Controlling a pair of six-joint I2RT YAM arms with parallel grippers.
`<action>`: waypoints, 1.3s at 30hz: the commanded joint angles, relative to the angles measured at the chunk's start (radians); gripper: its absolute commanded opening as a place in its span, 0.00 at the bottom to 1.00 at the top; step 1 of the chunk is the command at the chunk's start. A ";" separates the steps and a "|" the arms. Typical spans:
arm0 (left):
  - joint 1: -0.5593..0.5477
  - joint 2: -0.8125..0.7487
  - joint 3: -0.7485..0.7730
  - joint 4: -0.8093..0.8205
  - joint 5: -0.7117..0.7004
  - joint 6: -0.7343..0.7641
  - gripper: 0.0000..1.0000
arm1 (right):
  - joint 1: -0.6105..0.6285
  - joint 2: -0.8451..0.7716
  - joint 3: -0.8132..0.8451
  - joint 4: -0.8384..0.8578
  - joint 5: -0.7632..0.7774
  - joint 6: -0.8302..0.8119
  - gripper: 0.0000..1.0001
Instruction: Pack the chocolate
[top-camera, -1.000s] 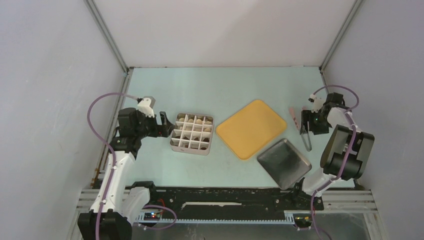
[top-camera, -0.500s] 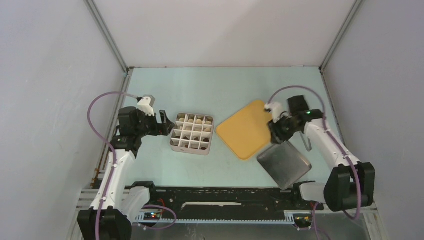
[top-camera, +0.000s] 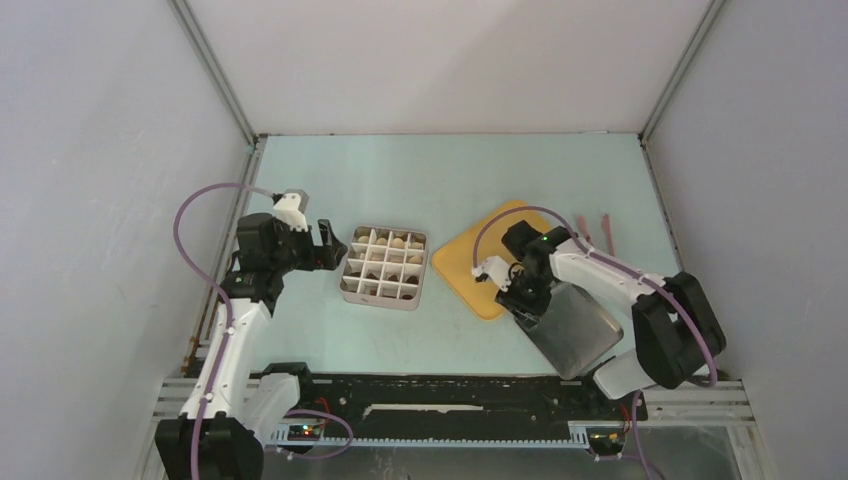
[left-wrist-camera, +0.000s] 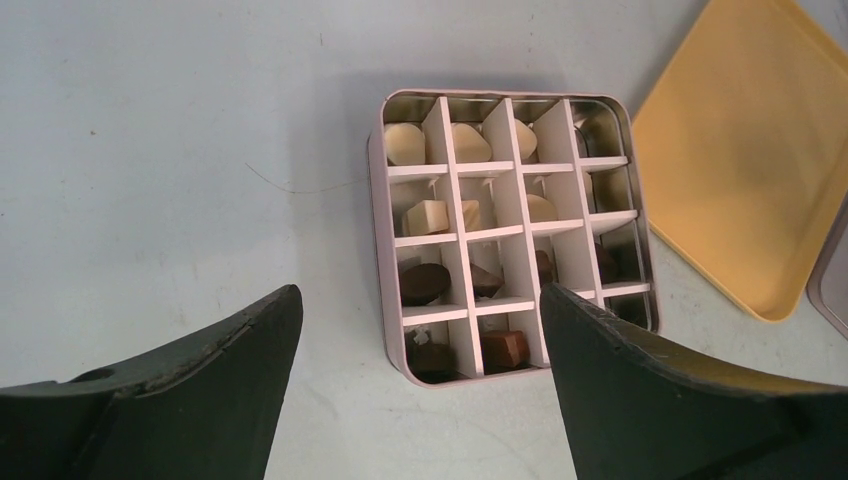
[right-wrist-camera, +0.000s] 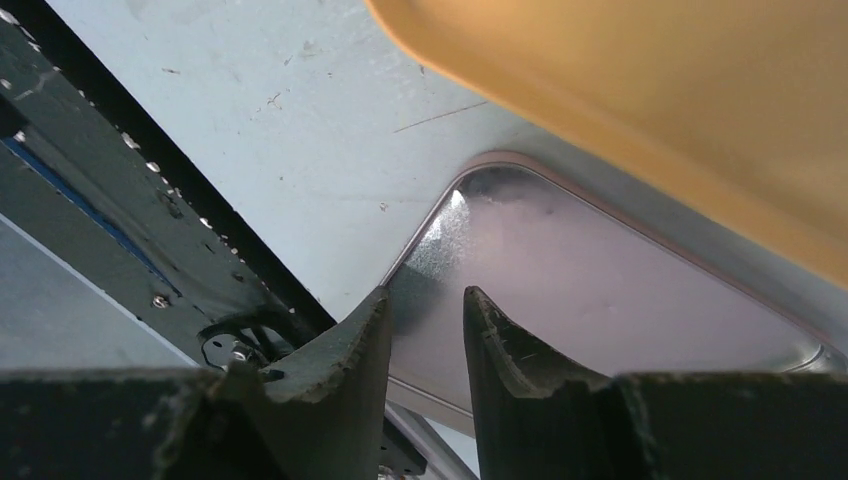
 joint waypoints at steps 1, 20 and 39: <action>-0.003 -0.008 -0.004 0.018 -0.015 0.000 0.92 | 0.043 0.022 0.007 0.014 0.077 -0.033 0.34; -0.002 0.010 0.020 0.012 -0.013 0.007 0.92 | 0.148 0.198 -0.042 0.125 0.201 0.048 0.36; -0.177 0.163 0.143 -0.056 0.062 0.135 0.86 | 0.119 -0.076 0.284 -0.327 -0.043 -0.013 0.00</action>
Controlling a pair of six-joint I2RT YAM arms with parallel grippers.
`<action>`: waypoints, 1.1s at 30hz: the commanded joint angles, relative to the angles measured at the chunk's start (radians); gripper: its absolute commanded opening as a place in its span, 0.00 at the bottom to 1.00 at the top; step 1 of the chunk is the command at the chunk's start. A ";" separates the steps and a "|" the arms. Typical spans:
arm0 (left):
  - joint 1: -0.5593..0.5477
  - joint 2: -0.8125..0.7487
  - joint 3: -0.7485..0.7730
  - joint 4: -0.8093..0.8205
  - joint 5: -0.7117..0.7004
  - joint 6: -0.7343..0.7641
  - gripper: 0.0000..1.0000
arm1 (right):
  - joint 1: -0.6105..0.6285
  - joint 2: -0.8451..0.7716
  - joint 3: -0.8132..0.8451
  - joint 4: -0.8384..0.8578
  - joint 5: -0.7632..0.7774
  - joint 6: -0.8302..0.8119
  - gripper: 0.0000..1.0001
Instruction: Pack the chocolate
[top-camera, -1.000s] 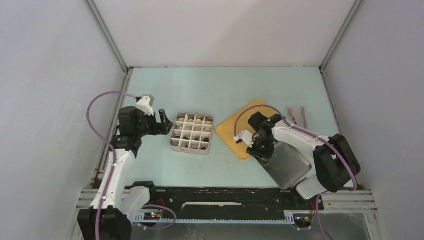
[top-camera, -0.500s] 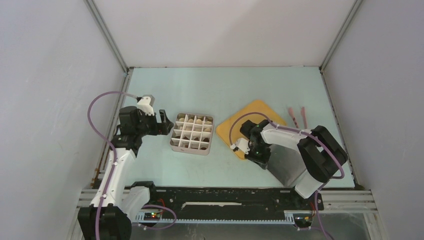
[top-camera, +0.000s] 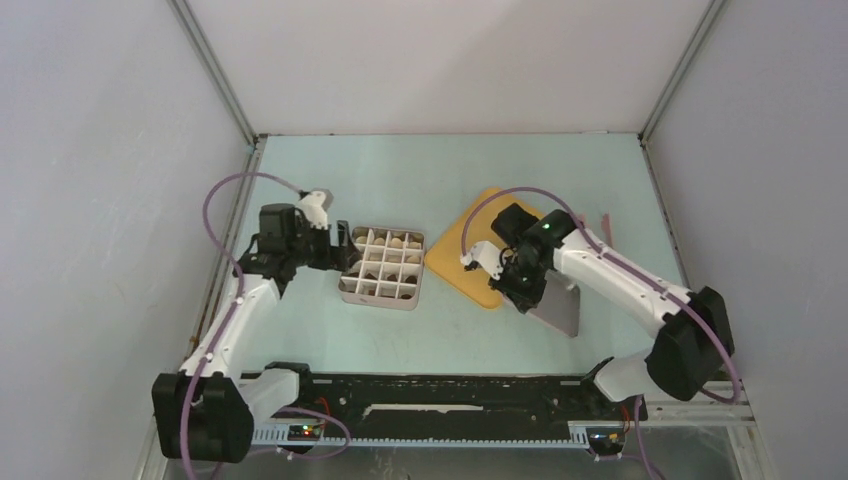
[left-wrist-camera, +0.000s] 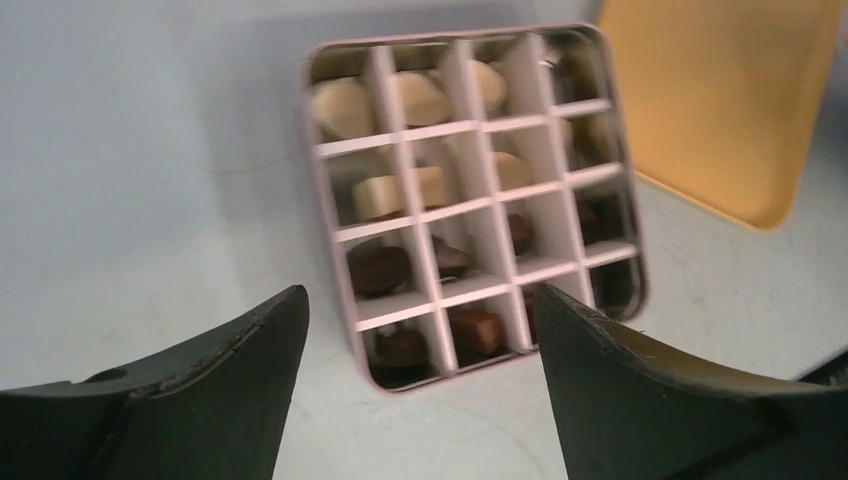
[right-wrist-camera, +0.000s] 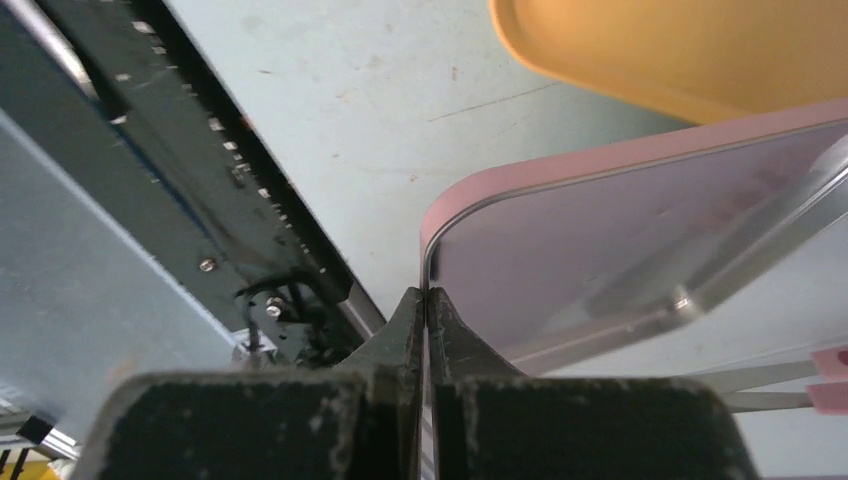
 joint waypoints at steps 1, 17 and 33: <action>-0.184 0.014 0.122 -0.059 0.057 0.173 0.86 | -0.023 -0.071 0.102 -0.170 -0.152 -0.070 0.00; -0.733 0.281 0.468 -0.256 0.160 0.801 0.73 | -0.274 -0.082 0.187 -0.422 -0.733 -0.336 0.00; -1.003 0.539 0.657 -0.106 0.216 0.891 0.68 | -0.309 -0.028 0.168 -0.446 -0.774 -0.353 0.02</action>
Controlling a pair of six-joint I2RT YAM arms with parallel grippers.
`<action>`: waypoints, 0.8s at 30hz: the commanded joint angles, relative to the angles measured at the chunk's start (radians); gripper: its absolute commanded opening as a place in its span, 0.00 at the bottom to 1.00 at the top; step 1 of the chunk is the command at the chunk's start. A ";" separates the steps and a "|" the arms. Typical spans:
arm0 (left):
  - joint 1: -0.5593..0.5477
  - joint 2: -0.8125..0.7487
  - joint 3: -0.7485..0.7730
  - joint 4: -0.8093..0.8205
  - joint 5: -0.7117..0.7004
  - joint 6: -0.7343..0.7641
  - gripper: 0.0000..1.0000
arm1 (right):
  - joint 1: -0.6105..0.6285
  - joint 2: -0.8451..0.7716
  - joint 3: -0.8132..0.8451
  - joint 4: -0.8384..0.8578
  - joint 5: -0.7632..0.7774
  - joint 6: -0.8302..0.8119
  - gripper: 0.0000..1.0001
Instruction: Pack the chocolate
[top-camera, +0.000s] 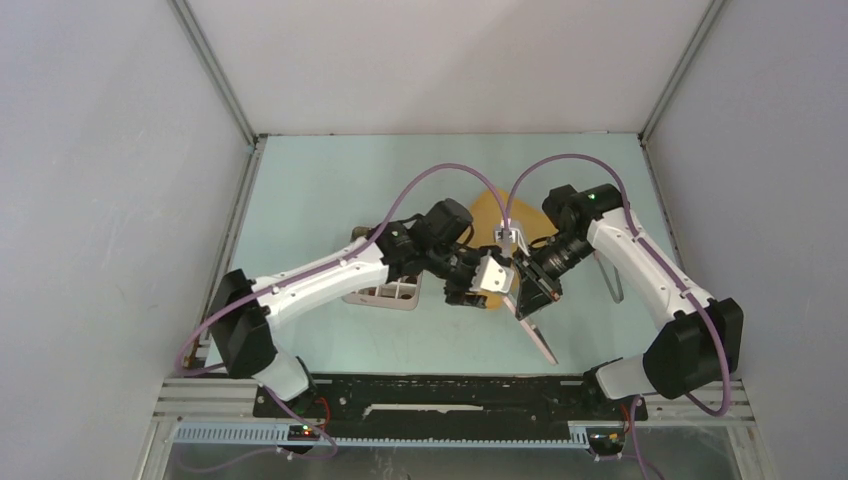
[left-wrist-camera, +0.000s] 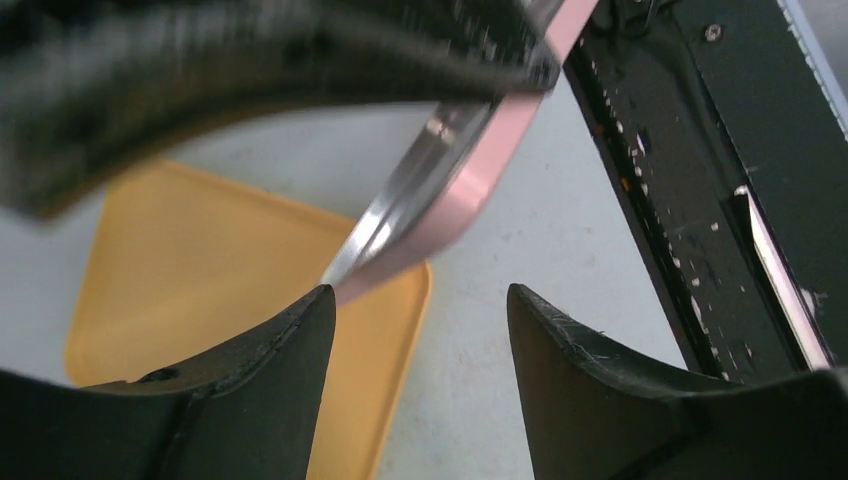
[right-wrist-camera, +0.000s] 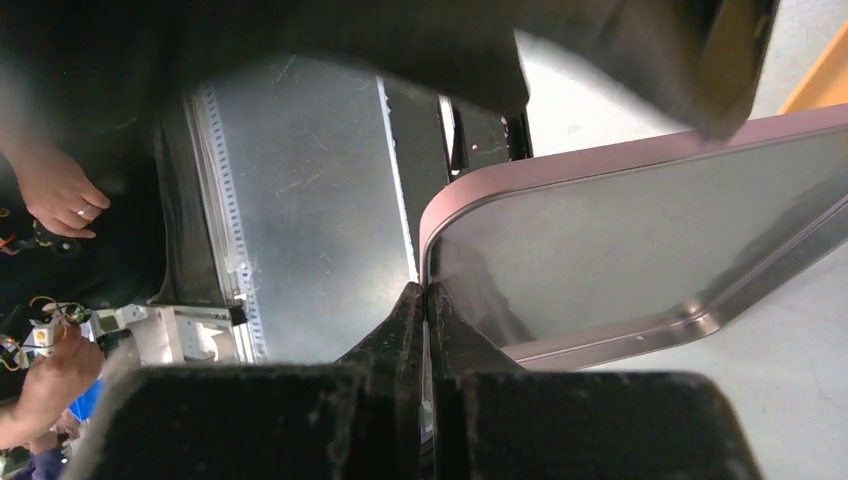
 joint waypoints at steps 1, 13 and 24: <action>-0.067 0.042 0.078 0.069 0.004 0.038 0.66 | -0.004 0.008 0.023 -0.051 -0.032 -0.014 0.02; -0.086 0.031 0.034 0.082 -0.030 -0.009 0.34 | -0.021 0.015 0.019 -0.051 -0.009 -0.016 0.04; 0.062 -0.048 -0.093 0.225 0.153 -0.273 0.21 | -0.044 -0.009 0.043 -0.050 0.031 0.013 0.30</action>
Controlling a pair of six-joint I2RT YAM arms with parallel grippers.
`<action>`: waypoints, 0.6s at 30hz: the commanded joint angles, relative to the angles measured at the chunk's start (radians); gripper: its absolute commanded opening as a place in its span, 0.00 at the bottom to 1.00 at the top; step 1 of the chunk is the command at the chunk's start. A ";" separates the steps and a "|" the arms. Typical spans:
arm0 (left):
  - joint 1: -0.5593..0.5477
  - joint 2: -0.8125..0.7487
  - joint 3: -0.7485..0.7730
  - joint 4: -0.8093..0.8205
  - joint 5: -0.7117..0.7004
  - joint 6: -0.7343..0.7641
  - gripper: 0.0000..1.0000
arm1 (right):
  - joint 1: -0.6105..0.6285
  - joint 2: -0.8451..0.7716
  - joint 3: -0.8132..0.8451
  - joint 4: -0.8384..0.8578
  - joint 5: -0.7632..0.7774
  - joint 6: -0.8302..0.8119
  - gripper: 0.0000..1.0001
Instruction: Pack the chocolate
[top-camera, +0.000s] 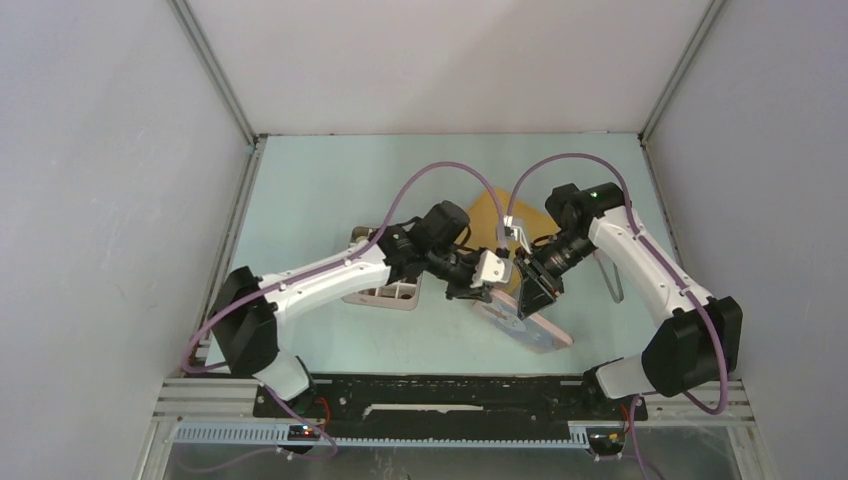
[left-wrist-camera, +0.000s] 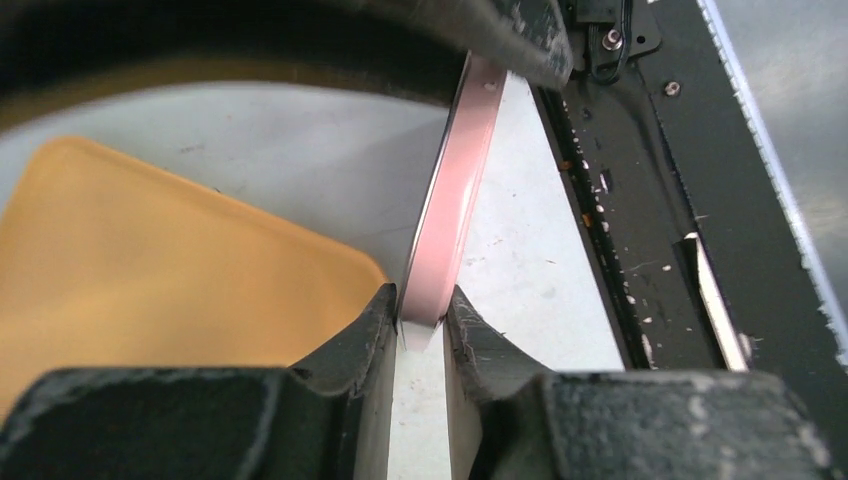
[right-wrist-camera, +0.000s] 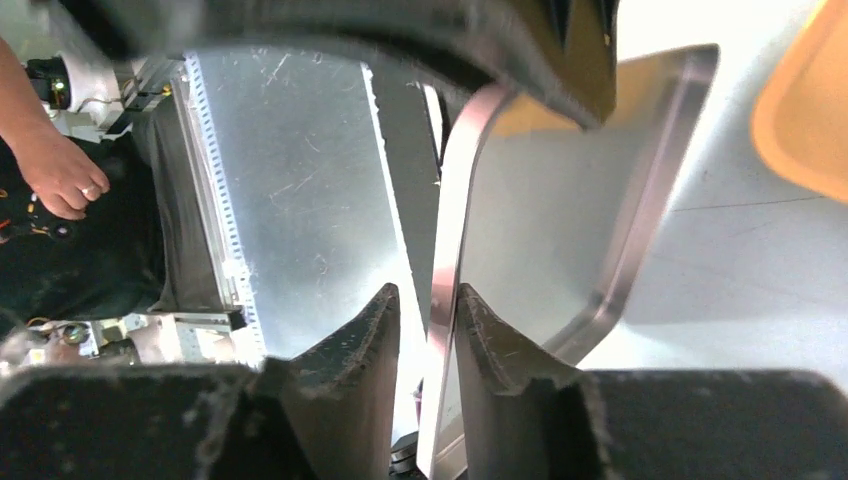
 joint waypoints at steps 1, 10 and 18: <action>0.087 -0.092 -0.074 0.126 0.107 -0.167 0.20 | -0.032 -0.024 0.051 -0.043 0.017 0.012 0.32; 0.262 -0.155 -0.187 0.092 0.181 -0.328 0.15 | -0.225 -0.069 0.159 -0.032 0.019 -0.009 0.41; 0.447 -0.221 -0.256 -0.013 0.217 -0.379 0.12 | -0.256 -0.068 0.115 0.245 0.089 0.182 0.46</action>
